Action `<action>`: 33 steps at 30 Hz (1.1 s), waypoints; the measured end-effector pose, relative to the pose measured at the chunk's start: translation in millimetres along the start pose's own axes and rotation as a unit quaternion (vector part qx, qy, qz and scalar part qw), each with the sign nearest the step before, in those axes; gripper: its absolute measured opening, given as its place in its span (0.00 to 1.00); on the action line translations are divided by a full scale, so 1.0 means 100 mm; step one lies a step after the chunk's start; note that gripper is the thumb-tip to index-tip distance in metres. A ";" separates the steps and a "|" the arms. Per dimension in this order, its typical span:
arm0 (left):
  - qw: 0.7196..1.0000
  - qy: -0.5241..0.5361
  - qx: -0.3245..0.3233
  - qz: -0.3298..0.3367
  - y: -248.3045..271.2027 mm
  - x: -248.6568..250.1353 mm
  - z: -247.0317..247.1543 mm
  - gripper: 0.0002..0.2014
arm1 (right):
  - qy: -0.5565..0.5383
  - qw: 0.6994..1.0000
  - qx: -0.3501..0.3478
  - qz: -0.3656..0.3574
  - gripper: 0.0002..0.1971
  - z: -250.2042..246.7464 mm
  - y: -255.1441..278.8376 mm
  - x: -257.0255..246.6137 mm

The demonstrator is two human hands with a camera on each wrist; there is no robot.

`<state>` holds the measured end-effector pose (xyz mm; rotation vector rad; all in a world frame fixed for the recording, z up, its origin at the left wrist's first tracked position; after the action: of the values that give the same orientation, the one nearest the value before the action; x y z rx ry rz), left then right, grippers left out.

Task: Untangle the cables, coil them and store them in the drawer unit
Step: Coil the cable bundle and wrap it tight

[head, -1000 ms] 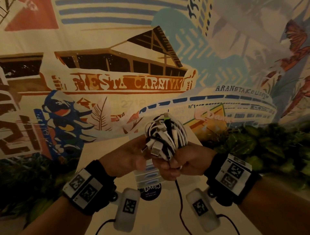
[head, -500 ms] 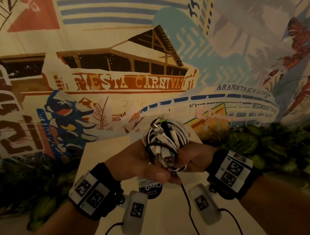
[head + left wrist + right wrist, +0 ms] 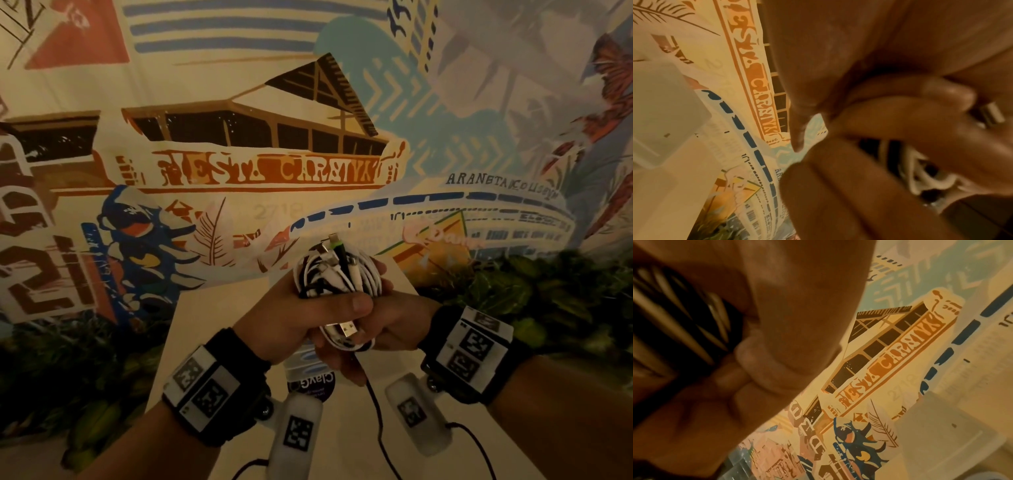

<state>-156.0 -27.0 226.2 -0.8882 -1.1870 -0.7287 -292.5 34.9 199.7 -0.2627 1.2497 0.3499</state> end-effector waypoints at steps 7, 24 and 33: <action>0.983 -0.145 0.043 0.106 0.00 0.08 -0.13 0.11 | 0.132 0.983 0.112 0.056 0.15 -0.09 0.09 0.10; 0.709 -0.688 0.001 0.153 -0.12 0.10 -0.33 0.10 | 0.135 0.953 0.258 0.083 0.17 -0.27 0.06 0.09; 0.607 -0.787 -0.026 0.110 -0.10 -0.06 -0.20 0.08 | 0.250 0.936 0.210 0.134 0.21 -0.24 0.06 -0.06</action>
<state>-157.0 -49.4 220.0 -1.7687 -2.4864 0.5412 -317.9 31.0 198.4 0.2063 1.8347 0.2454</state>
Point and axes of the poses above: each hand's wrist, its own y-axis away from the middle knuckle, its own z-axis out of the palm, x = y × z, the point moved 1 cm from there along -y, towards the middle knuckle, and after that the axes turned 8 degrees about x, right-handed, at the moved point
